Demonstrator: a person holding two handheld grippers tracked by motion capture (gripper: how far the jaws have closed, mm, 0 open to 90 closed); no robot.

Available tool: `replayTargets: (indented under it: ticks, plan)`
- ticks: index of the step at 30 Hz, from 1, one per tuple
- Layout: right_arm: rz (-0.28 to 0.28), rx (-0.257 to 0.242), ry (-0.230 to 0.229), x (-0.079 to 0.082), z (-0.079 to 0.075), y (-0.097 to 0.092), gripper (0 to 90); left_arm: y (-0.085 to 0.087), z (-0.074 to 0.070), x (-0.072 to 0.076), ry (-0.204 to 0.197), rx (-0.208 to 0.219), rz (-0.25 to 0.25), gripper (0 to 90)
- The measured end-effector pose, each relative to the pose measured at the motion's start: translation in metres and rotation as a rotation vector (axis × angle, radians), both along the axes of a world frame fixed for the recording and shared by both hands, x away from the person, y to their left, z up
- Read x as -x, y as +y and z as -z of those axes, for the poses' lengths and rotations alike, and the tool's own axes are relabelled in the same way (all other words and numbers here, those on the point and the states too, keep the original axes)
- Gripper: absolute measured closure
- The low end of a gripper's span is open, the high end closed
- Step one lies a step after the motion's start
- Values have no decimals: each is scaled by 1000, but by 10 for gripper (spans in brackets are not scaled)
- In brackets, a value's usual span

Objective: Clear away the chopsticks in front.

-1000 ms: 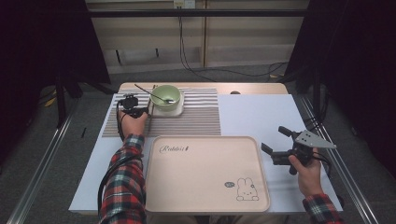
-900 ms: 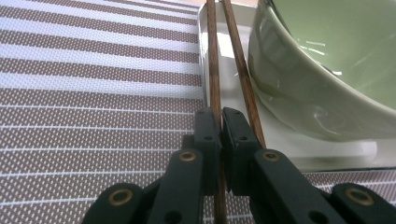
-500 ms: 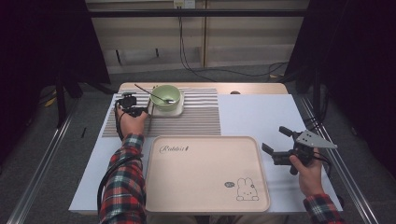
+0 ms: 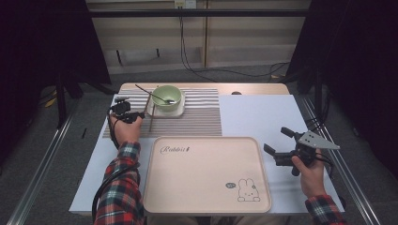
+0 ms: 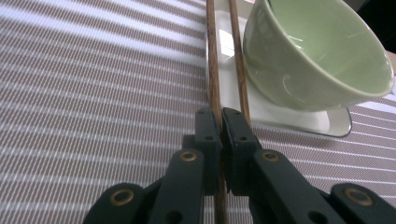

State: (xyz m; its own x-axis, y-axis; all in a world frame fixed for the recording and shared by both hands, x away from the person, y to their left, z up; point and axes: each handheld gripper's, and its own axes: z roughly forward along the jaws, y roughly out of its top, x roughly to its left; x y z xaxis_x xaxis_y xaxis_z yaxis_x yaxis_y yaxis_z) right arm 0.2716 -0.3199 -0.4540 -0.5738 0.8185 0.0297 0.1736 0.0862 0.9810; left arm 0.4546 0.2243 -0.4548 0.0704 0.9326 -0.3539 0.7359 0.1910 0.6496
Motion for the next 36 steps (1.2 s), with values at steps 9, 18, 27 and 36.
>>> replayTargets:
  ticks: [9,18,27,36]
  plan:
    - [3,-10,-1,0,0,1,5,8,-4,23,1,21,-33,858]
    - [-7,-11,2,0,0,1,5,10,-3,46,18,46,-40,858]
    - [-6,-1,8,0,0,2,5,7,-10,69,2,37,-46,858]
    - [-11,-4,8,-2,0,2,5,-1,-12,89,-5,44,-40,858]
